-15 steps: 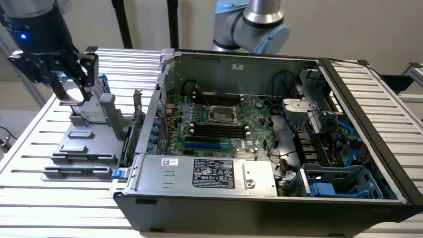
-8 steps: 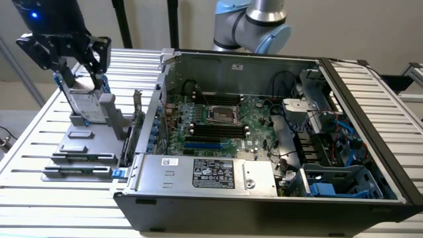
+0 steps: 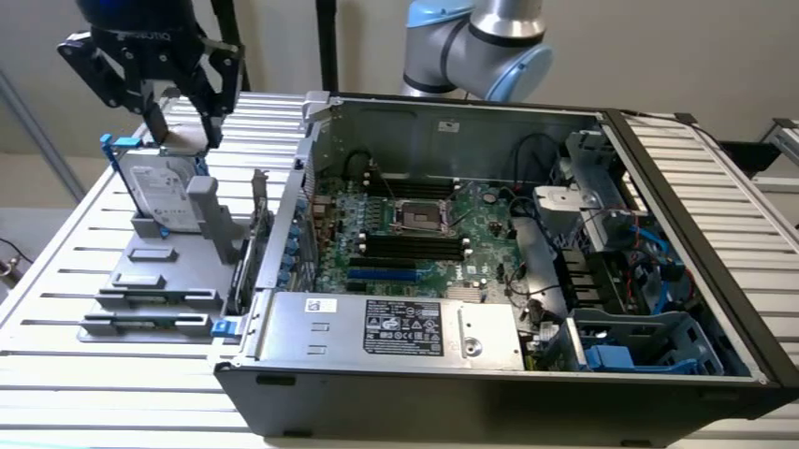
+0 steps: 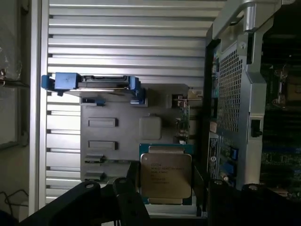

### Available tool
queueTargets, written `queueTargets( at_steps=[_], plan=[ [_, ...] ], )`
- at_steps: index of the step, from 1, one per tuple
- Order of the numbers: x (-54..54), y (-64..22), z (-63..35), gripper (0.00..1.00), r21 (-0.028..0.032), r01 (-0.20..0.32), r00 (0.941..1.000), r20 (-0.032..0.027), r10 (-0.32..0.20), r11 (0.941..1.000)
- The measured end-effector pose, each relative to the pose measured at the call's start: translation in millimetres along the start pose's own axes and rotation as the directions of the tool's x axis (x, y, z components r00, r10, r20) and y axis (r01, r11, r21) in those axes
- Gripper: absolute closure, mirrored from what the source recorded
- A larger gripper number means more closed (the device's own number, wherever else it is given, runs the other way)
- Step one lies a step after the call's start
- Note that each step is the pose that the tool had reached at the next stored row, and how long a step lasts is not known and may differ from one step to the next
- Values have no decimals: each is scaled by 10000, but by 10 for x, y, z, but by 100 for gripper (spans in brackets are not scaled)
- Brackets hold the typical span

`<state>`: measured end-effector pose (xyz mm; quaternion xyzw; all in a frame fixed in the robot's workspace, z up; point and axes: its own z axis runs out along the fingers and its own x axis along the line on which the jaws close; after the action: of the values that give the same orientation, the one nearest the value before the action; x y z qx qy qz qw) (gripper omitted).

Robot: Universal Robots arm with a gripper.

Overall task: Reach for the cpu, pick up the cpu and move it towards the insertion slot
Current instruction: 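Pick up the cpu and move it towards the insertion slot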

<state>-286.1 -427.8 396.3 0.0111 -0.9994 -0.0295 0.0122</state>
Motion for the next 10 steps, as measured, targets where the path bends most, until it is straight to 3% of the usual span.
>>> queueTargets(
  at_steps=[4,10],
  plan=[
    [-182,0,-93,45,-39,4,10000,-6,-4,10000],
    [-452,-3,-160,45,-94,7,10000,-19,-8,10000]
  ],
)
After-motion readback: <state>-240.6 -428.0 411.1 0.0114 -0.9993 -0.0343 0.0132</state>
